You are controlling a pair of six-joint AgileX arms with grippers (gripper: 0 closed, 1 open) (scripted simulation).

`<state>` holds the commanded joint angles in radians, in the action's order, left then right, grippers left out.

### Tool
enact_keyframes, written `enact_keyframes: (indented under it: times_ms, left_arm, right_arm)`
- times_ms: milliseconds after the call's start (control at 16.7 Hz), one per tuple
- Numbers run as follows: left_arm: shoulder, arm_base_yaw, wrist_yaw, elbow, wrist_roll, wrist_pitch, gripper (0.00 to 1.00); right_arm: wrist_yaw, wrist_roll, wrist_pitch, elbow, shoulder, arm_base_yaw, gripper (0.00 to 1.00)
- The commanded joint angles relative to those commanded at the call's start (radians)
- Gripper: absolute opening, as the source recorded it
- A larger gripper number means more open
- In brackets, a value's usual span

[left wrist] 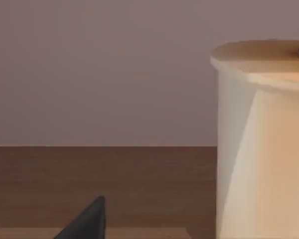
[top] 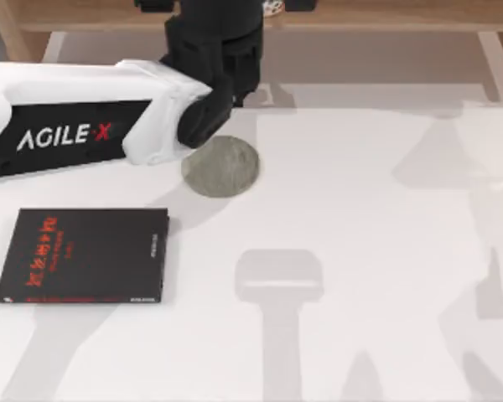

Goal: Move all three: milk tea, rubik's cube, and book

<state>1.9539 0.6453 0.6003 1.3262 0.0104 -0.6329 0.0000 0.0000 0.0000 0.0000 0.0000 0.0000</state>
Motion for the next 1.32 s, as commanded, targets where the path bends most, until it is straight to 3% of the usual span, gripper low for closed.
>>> enact_keyframes:
  times_ms: [240, 720, 1320]
  left_arm:
    - [0.123, 0.041, 0.038, 0.087, -0.001, -0.042, 1.0]
    - [0.143, 0.039, 0.035, 0.109, -0.002, -0.041, 1.0]
    - [0.372, -0.041, -0.05, 0.493, -0.006, 0.114, 1.0]
  right_arm:
    - [0.0, 0.0, 0.0, 0.0, 0.0, 0.0, 1.0]
    - [0.0, 0.0, 0.0, 0.0, 0.0, 0.0, 1.0]
    - [0.0, 0.0, 0.0, 0.0, 0.0, 0.0, 1.0]
